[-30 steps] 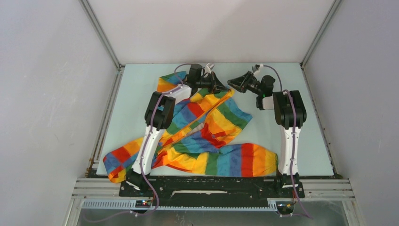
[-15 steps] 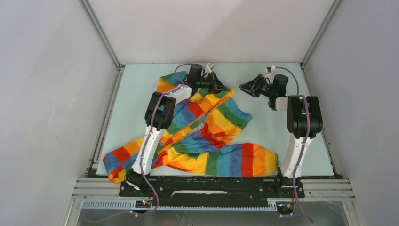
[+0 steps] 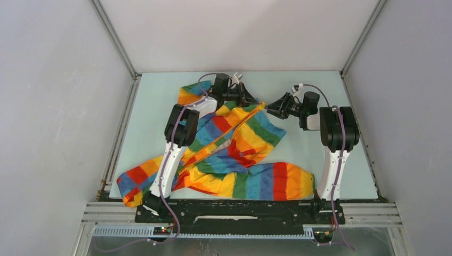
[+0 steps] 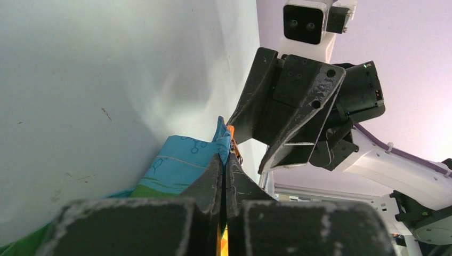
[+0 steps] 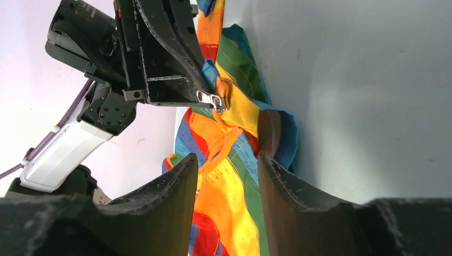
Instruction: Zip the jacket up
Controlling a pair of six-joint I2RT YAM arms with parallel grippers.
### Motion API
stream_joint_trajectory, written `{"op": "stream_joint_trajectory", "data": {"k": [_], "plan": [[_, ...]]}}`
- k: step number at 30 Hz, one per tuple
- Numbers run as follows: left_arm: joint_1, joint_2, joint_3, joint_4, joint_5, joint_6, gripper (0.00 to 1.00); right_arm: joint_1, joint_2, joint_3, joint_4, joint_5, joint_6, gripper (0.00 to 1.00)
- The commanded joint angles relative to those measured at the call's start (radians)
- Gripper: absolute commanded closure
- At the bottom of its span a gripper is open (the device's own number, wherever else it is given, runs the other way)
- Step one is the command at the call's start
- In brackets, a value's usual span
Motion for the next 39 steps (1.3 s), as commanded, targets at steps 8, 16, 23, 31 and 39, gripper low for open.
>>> {"op": "stream_joint_trajectory", "data": {"k": [8,16,23,31,39], "plan": [[0.0,0.0,0.044,0.026,0.032,-0.006,1.0,0.03,0.037,0.024,0.001,0.002,-0.03,0.5],[0.001,-0.002,0.044,0.025,0.033,-0.003,1.0,0.018,0.005,0.035,-0.096,0.027,-0.11,0.48],[0.001,-0.003,0.042,0.025,0.036,-0.001,1.0,0.035,0.021,0.056,-0.119,0.024,-0.114,0.49],[0.001,-0.003,0.042,0.025,0.036,-0.001,1.0,0.018,0.01,0.058,-0.112,0.046,-0.119,0.47],[0.001,-0.005,0.041,0.027,0.038,-0.001,1.0,0.037,0.031,0.074,-0.115,0.029,-0.116,0.54]]}}
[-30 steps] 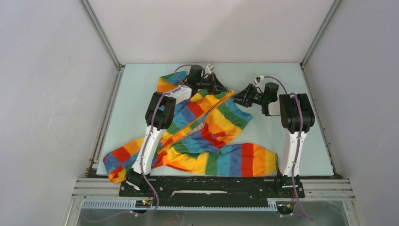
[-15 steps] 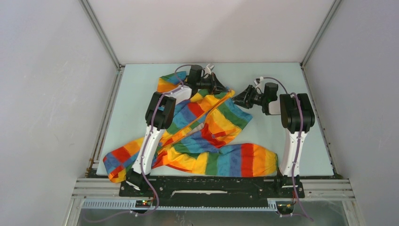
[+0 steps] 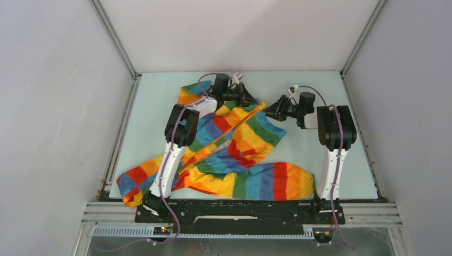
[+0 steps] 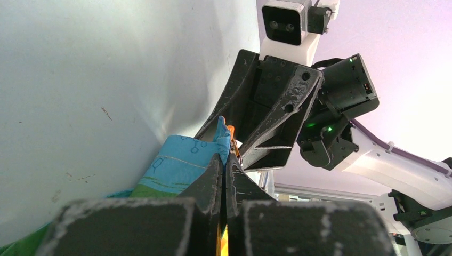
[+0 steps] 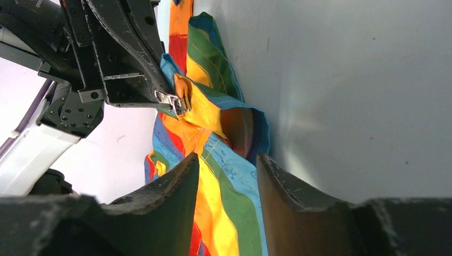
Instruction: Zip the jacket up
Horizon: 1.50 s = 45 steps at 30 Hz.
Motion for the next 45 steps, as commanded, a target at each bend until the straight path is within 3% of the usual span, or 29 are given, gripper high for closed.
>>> {"op": "stream_joint_trajectory", "data": {"k": [1,12,20,24,35,45], "plan": [[0.001,-0.008,0.042,0.026,0.036,-0.002,1.0,0.011,0.0,0.033,0.029,-0.007,-0.004,0.55],[0.001,-0.007,0.042,0.026,0.036,0.0,1.0,0.028,0.026,0.051,0.047,-0.024,0.015,0.58],[0.001,-0.008,0.042,0.023,0.039,0.001,1.0,0.036,0.015,0.05,0.079,-0.032,0.038,0.84],[0.001,-0.011,0.043,0.021,0.045,0.008,1.0,0.031,0.0,0.011,0.202,-0.052,0.106,0.92],[0.001,-0.011,0.043,0.01,0.043,0.017,1.0,0.034,0.006,-0.005,0.264,-0.055,0.136,0.77],[0.001,-0.013,0.044,0.013,0.048,0.017,1.0,0.049,0.012,0.026,0.187,-0.039,0.092,0.76]]}}
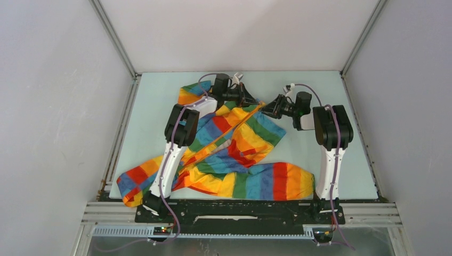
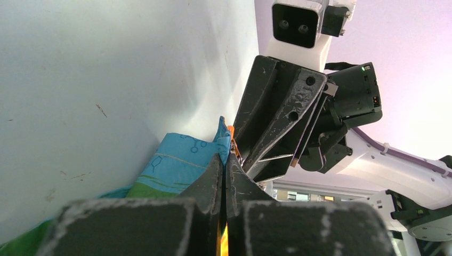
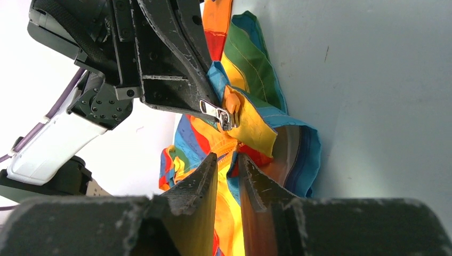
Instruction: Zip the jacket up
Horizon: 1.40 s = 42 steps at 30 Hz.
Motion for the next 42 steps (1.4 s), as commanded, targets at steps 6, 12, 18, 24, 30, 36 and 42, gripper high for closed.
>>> {"op": "stream_joint_trajectory", "data": {"k": [6,12,18,24,30,36,42], "plan": [[0.002,-0.015,0.042,0.019,0.052,0.021,1.0,-0.005,-0.032,0.028,-0.059,0.008,-0.08,1.0],[0.01,-0.032,0.045,-0.03,0.119,0.1,1.0,-0.014,-0.09,0.005,-0.091,-0.085,-0.203,1.0],[0.014,-0.028,0.054,-0.006,0.199,0.107,1.0,-0.011,-0.083,0.0,-0.015,-0.169,-0.198,1.0],[0.017,-0.025,0.052,0.057,0.259,0.08,1.0,-0.003,-0.072,0.002,0.024,-0.201,-0.174,1.0],[0.021,-0.028,0.027,0.164,0.288,0.008,1.0,-0.008,-0.058,0.002,0.06,-0.215,-0.136,1.0],[0.024,-0.027,0.024,0.169,0.288,0.007,1.0,-0.019,-0.061,-0.001,0.047,-0.204,-0.136,1.0],[0.024,-0.017,0.034,0.146,0.282,0.016,1.0,-0.025,-0.069,-0.02,0.108,-0.198,-0.099,1.0]]}}
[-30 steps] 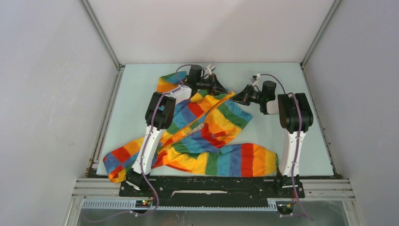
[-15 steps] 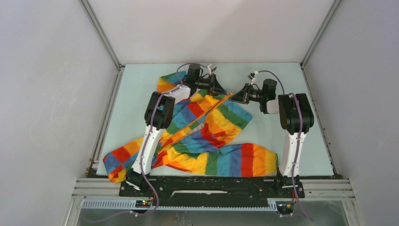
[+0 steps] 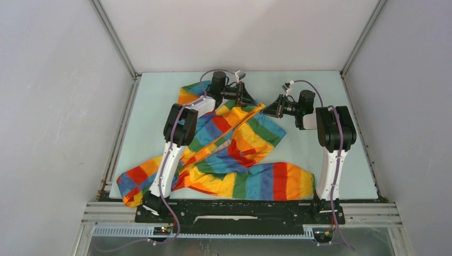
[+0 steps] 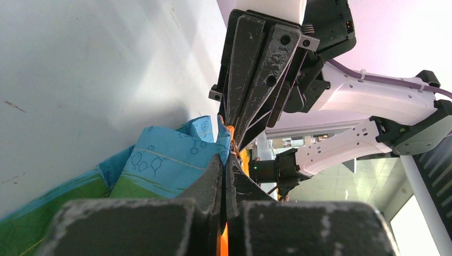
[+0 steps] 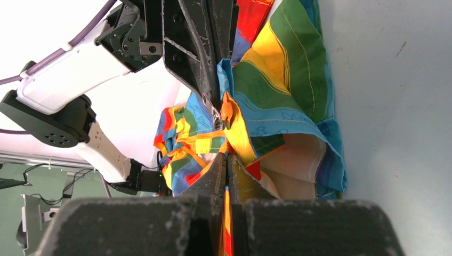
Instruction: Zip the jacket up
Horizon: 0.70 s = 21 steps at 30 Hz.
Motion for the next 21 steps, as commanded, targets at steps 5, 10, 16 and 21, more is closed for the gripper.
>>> {"op": "stream_joint_trajectory", "data": {"k": [5,10,16,21], "plan": [[0.002,-0.019,0.045,-0.049,0.013,0.05,1.0,-0.007,-0.029,-0.006,0.091,-0.016,0.033,1.0],[0.001,-0.019,0.046,-0.057,0.017,0.058,1.0,-0.008,-0.031,-0.006,0.094,-0.016,0.036,1.0],[-0.002,-0.023,0.042,-0.045,0.026,0.056,1.0,-0.007,-0.008,0.005,0.103,-0.015,0.061,1.0],[-0.004,-0.027,0.039,-0.026,0.032,0.046,1.0,-0.013,-0.001,0.005,0.099,-0.01,0.07,1.0]]}}
